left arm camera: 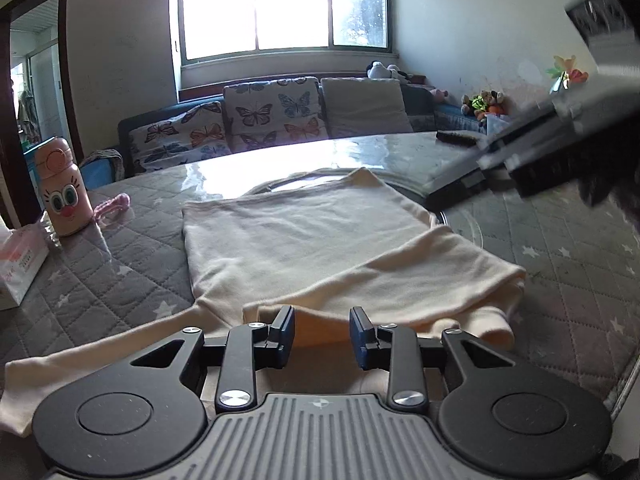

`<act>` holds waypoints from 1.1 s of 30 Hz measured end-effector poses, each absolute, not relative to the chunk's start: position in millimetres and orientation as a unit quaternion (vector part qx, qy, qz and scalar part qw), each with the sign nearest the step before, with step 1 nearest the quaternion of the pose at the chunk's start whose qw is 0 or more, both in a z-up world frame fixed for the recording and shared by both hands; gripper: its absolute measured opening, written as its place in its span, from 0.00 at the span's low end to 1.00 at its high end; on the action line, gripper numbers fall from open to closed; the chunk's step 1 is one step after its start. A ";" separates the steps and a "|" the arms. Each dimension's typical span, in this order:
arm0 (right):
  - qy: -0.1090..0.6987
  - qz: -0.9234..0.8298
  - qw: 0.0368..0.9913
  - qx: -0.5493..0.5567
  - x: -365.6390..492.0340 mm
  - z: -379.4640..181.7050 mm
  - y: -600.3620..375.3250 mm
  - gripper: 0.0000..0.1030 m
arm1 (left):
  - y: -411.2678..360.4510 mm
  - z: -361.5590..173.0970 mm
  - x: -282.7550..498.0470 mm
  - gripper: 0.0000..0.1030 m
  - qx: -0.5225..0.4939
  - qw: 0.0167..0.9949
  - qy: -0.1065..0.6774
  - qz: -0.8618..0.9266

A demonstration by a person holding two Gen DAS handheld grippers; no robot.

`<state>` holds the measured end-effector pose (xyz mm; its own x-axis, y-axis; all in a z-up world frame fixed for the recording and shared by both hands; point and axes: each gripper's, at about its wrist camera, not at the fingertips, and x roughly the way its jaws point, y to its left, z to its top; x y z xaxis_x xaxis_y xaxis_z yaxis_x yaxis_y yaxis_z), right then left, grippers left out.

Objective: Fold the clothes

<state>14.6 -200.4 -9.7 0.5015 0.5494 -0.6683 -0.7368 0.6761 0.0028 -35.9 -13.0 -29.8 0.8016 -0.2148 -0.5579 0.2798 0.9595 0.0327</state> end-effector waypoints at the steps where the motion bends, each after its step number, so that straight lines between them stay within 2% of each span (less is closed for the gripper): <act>1: 0.338 0.369 0.854 -0.142 16.6 -15.4 -208.1 0.19 | -13.3 -26.6 -35.4 0.32 0.055 0.949 0.282 -0.131; 6: 0.386 0.340 0.848 -0.130 25.3 -45.0 -242.2 0.19 | -13.5 -13.6 -34.3 0.32 0.052 0.954 0.262 -0.134; 10: 0.411 0.326 0.840 -0.138 28.1 -65.7 -252.2 0.19 | -12.0 -20.5 -25.2 0.32 0.055 0.950 0.281 -0.127; 23: 0.407 0.316 0.852 -0.096 70.3 -77.6 -243.8 0.19 | -7.0 -56.2 15.9 0.31 0.032 0.933 0.342 -0.111; 28: 0.402 0.315 0.854 -0.094 73.8 -76.5 -242.5 0.19 | 4.3 -51.0 11.4 0.31 0.015 0.937 0.331 -0.111; 33: 0.393 0.341 0.846 -0.113 63.5 -72.1 -223.5 0.26 | 27.0 -43.5 -5.4 0.31 -0.002 0.943 0.325 -0.075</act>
